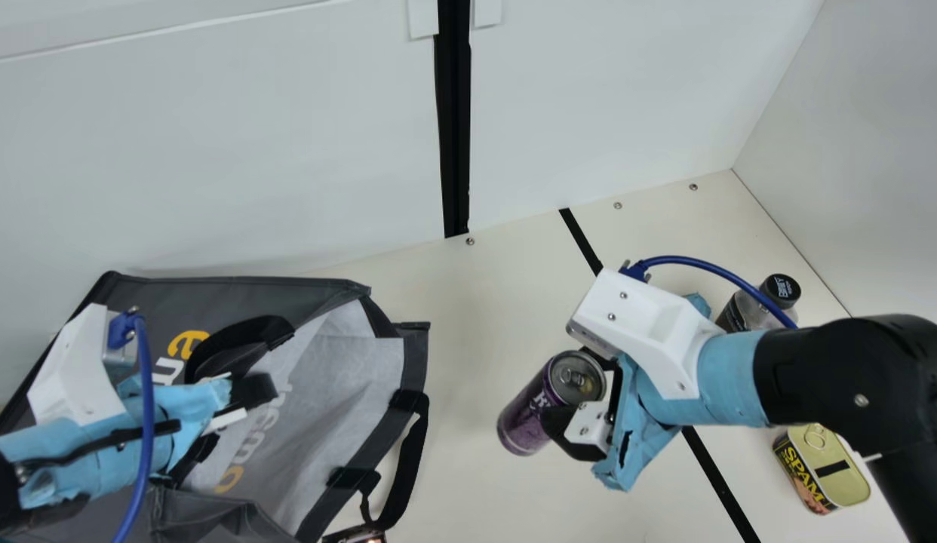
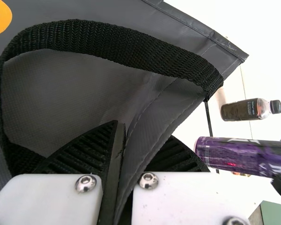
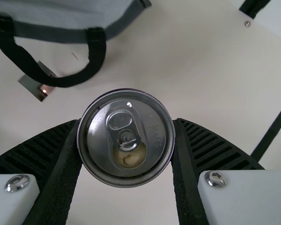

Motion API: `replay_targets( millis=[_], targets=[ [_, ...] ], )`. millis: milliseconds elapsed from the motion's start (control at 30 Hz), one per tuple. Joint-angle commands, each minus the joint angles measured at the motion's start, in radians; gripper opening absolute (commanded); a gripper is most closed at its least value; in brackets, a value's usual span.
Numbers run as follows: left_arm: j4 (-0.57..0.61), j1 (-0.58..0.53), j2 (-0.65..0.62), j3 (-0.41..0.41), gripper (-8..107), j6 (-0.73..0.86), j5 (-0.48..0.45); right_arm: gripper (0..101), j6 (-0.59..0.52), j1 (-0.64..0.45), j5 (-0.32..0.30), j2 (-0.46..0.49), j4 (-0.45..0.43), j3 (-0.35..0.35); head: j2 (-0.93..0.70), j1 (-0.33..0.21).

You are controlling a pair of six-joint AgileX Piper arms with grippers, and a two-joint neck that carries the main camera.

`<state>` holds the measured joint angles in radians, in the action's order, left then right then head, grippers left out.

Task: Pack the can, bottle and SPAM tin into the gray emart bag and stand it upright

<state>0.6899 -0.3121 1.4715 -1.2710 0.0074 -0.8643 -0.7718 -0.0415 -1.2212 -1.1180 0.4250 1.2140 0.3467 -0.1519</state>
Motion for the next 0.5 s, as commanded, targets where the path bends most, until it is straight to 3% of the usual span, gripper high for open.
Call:
replay_targets(
  millis=[0, 467],
  targets=[
    [0.0, 0.0, 0.0, 0.0, -8, 0.0, 0.0, 0, -0.001, 0.0, 0.001, 0.01, 0.04, 0.006, 0.002, -0.023],
    [0.0, 0.0, 0.0, 0.0, -8, 0.0, 0.0, 0, -0.031, -0.026, 0.001, 0.054, 0.252, 0.032, 0.002, -0.023]
  ],
)
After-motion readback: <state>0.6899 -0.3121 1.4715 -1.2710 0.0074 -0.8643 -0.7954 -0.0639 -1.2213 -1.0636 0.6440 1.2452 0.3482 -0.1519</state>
